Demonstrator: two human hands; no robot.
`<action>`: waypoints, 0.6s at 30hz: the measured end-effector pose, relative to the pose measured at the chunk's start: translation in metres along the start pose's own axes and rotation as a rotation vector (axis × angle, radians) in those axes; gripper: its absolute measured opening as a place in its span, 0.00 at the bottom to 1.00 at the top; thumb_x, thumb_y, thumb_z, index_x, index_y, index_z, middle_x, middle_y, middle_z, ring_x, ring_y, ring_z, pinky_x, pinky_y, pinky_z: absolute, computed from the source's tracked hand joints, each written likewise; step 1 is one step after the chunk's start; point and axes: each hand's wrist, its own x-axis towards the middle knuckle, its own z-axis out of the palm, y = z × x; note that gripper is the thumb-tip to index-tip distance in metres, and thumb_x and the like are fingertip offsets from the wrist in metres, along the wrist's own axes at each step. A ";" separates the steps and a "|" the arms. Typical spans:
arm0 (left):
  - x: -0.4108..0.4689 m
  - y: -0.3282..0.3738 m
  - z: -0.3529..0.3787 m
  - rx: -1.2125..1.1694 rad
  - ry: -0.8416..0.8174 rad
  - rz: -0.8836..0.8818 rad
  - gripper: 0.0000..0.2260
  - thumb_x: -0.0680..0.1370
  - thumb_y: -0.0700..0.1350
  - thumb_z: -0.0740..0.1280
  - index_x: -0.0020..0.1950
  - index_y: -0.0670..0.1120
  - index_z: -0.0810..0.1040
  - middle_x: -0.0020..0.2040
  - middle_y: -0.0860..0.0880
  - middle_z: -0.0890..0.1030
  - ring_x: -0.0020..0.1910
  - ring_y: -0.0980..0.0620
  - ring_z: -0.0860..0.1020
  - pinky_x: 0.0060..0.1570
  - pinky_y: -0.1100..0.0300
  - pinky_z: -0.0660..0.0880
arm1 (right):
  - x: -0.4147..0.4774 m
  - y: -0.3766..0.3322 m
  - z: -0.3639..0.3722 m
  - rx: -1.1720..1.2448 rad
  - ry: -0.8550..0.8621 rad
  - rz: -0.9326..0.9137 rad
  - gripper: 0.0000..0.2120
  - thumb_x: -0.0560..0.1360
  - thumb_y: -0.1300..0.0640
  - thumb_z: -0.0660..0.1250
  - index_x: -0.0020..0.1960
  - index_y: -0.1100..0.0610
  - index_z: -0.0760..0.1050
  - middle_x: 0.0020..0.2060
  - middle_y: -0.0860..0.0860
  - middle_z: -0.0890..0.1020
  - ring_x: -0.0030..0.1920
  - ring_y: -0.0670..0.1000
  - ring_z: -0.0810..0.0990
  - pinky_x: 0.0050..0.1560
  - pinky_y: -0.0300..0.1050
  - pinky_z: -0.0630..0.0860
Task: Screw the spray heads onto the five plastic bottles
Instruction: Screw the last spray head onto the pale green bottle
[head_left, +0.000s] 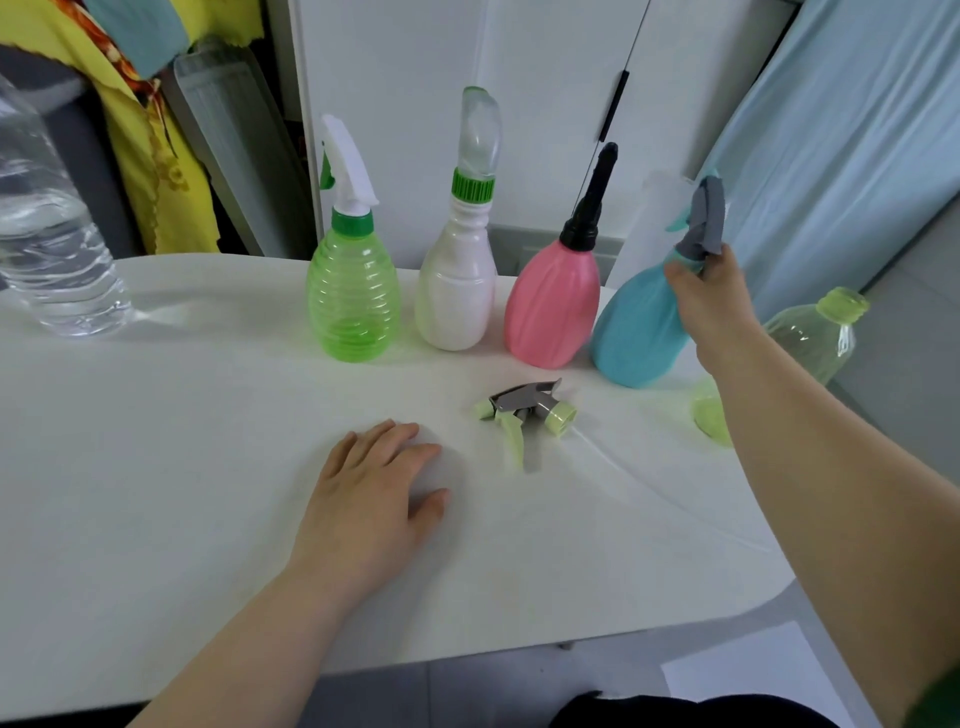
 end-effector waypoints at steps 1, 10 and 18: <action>0.000 0.000 0.000 0.004 0.000 0.001 0.20 0.75 0.53 0.60 0.66 0.53 0.66 0.72 0.53 0.62 0.72 0.55 0.56 0.70 0.59 0.44 | -0.002 0.001 0.000 -0.002 0.000 0.005 0.18 0.75 0.59 0.58 0.64 0.57 0.64 0.36 0.43 0.69 0.35 0.41 0.66 0.23 0.21 0.62; 0.000 0.001 0.000 0.014 -0.011 -0.001 0.20 0.75 0.54 0.59 0.67 0.53 0.65 0.72 0.54 0.62 0.72 0.55 0.54 0.69 0.60 0.43 | -0.028 -0.006 -0.014 0.090 0.011 0.115 0.28 0.76 0.55 0.59 0.72 0.55 0.52 0.70 0.53 0.65 0.68 0.52 0.66 0.58 0.41 0.65; 0.000 0.002 -0.001 -0.002 0.002 -0.003 0.20 0.75 0.53 0.59 0.66 0.53 0.65 0.72 0.53 0.62 0.72 0.55 0.55 0.70 0.59 0.44 | -0.086 -0.005 -0.013 -0.111 0.149 -0.016 0.05 0.74 0.60 0.60 0.47 0.61 0.71 0.42 0.51 0.74 0.40 0.51 0.74 0.38 0.35 0.68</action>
